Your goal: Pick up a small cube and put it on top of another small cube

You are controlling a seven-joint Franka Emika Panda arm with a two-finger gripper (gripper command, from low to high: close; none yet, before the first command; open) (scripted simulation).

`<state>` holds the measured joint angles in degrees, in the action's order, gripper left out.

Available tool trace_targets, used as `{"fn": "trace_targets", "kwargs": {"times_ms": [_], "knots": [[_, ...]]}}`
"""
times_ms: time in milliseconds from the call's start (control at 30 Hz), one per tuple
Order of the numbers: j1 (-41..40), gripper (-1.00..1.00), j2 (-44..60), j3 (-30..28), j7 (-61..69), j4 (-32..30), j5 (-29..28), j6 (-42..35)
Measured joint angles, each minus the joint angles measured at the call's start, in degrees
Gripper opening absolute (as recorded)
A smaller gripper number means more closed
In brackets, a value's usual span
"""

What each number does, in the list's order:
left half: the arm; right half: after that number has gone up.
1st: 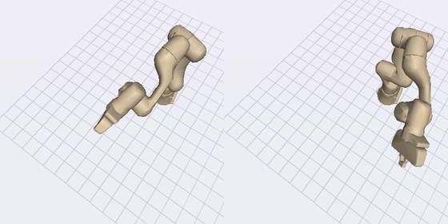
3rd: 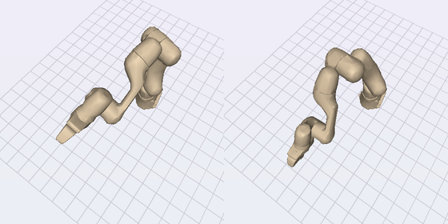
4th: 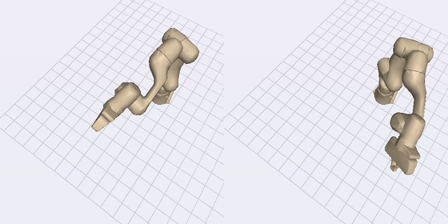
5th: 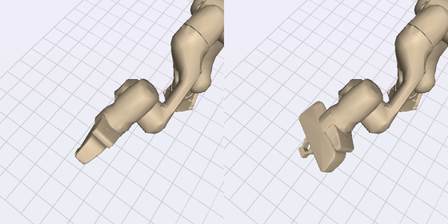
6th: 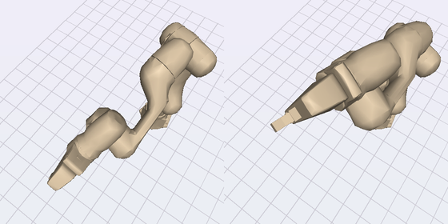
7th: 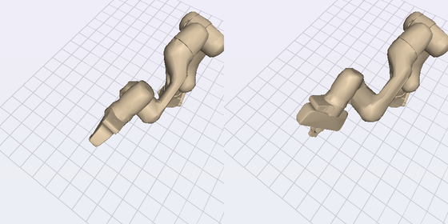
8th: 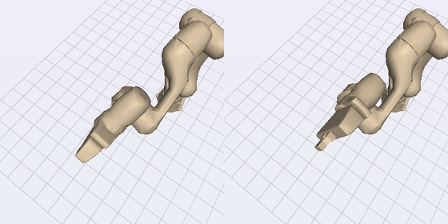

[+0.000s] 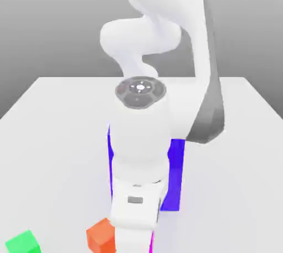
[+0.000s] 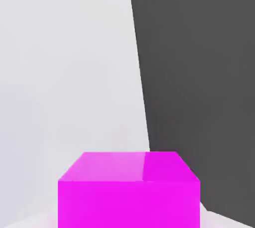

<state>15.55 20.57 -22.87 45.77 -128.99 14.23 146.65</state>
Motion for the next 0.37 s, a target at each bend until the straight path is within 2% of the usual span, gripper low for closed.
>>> {"fn": "trace_targets", "kwargs": {"times_ms": [133, 233, 267, 367], "knots": [[-5.96, -1.00, 0.35, -4.89, -1.41, 2.15, 2.16, -2.63], [-11.44, -1.00, 6.30, -4.11, 0.72, 4.61, 7.67, -0.01], [-12.40, 1.00, 7.73, -3.41, 1.42, 4.92, 8.89, 0.96], [-12.40, 1.00, 7.73, -3.41, 1.42, 4.92, 8.89, 0.95]]}}
